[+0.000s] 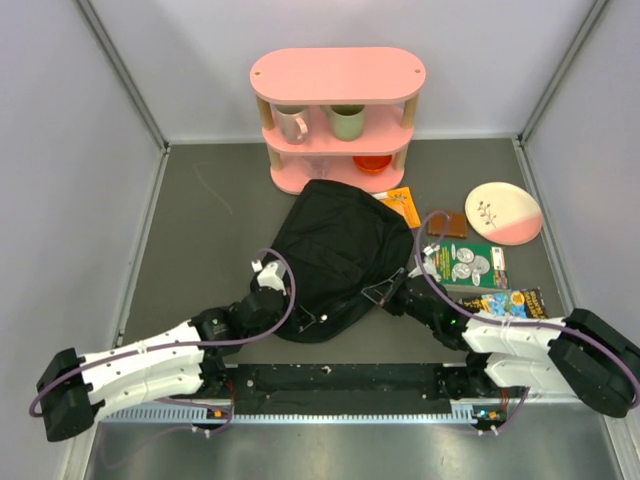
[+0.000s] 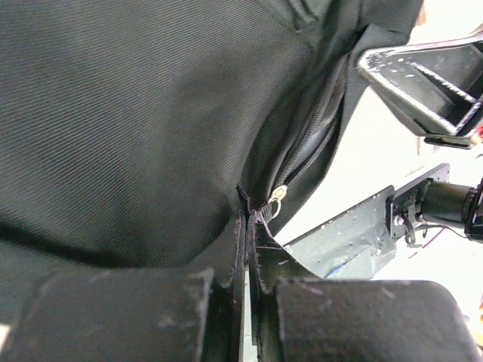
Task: Pack the student bag
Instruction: Unzip the student bag at the center of the board.
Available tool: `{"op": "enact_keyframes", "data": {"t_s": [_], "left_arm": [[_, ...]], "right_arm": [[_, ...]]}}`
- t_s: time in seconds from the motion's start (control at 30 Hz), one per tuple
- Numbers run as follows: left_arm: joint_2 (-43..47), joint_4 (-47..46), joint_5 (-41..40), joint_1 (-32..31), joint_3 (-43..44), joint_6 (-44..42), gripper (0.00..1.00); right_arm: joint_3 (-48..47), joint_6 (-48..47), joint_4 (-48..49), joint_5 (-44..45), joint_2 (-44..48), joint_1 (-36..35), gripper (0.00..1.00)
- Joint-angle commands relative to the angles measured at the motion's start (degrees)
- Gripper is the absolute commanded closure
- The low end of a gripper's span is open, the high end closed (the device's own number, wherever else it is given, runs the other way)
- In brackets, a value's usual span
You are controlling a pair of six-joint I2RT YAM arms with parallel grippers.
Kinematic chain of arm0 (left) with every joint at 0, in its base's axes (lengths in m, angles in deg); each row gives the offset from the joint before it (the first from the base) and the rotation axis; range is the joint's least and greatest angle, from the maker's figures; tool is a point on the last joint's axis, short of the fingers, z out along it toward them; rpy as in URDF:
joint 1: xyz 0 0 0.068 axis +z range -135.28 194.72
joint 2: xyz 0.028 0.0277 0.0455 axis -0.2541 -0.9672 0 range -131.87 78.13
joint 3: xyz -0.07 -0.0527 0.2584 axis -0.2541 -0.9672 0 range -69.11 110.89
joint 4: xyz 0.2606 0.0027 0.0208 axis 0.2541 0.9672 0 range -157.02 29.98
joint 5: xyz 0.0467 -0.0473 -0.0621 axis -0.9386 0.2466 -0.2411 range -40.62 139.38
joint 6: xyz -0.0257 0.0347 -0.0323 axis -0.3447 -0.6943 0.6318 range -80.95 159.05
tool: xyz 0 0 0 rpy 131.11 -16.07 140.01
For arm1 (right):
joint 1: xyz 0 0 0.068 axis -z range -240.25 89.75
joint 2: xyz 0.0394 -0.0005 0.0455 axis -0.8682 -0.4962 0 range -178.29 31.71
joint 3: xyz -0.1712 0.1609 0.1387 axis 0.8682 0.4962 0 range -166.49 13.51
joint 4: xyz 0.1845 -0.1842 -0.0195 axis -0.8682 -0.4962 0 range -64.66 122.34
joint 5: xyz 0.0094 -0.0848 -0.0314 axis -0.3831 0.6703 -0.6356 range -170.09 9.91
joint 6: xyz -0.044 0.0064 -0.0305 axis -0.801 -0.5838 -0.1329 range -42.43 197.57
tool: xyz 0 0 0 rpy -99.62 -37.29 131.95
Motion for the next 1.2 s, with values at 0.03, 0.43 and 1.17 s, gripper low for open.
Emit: {"op": "enact_keyframes", "data": {"t_s": [0.03, 0.43, 1.17], "left_arm": [[4.0, 11.3, -2.8, -0.2, -2.8, 1.4, 1.00], [1.9, 8.8, -0.8, -0.2, 4.7, -1.3, 1.00], [-7.1, 3.6, 5.4, -0.2, 7.9, -7.4, 1.00]], "right_arm": [[1.2, -3.8, 3.0, 8.6, 4.1, 5.0, 1.00], [-6.9, -9.9, -15.4, -10.3, 11.3, 10.4, 0.31], [-15.6, 22.5, -33.4, -5.9, 5.9, -8.4, 0.16]]}}
